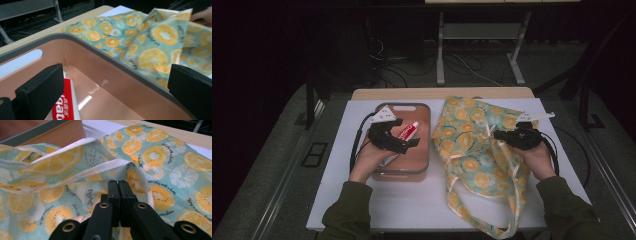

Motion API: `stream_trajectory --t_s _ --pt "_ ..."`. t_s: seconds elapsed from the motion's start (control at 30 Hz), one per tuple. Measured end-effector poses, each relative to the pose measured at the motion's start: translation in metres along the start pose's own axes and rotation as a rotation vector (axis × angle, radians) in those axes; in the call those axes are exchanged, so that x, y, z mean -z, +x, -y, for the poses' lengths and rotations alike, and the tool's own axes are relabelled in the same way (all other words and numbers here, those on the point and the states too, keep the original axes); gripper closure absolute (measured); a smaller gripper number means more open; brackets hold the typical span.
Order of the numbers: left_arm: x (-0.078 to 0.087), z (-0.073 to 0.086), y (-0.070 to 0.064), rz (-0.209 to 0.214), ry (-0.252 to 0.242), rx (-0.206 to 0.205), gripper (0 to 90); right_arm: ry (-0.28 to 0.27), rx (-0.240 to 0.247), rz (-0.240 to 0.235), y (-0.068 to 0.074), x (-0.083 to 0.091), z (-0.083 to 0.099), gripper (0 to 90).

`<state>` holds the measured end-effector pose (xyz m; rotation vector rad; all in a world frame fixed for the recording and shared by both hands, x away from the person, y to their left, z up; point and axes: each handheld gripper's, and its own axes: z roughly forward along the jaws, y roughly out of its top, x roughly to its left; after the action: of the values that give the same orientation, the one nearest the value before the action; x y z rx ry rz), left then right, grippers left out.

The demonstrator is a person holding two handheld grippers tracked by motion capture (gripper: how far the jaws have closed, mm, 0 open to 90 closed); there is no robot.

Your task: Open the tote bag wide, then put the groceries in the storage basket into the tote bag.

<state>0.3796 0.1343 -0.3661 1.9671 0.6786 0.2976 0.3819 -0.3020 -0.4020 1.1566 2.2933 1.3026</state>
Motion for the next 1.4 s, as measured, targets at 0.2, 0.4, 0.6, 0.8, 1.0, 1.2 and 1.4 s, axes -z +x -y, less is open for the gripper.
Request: stream_trajectory --t_s 0.2,0.4,0.6,0.8,1.0,1.2,1.4 --pt "-0.011 0.003 0.009 -0.034 0.046 0.006 0.0 0.001 0.000 0.004 0.000 0.000 0.000 89.1" --pt "-0.023 0.007 0.017 -0.067 0.091 0.034 0.0 -0.002 0.002 0.001 0.000 0.000 0.000 89.1" --pt "-0.036 0.011 0.023 -0.085 0.158 0.054 0.0 -0.001 0.007 -0.002 0.000 -0.001 0.000 89.1" --pt "-0.048 0.014 0.029 -0.123 0.239 0.090 2.9 -0.001 0.004 -0.002 -0.001 -0.001 0.000 89.1" --pt "-0.054 0.018 0.035 -0.161 0.312 0.127 5.9 -0.005 0.007 -0.006 -0.001 0.000 0.000 89.1" --pt "-0.057 0.023 0.039 -0.142 0.376 0.176 9.0 -0.007 0.009 -0.009 0.000 0.001 0.000 89.1" --pt "-0.059 0.024 0.037 -0.130 0.414 0.183 11.6 -0.008 0.011 -0.008 0.000 0.001 0.000 89.1"
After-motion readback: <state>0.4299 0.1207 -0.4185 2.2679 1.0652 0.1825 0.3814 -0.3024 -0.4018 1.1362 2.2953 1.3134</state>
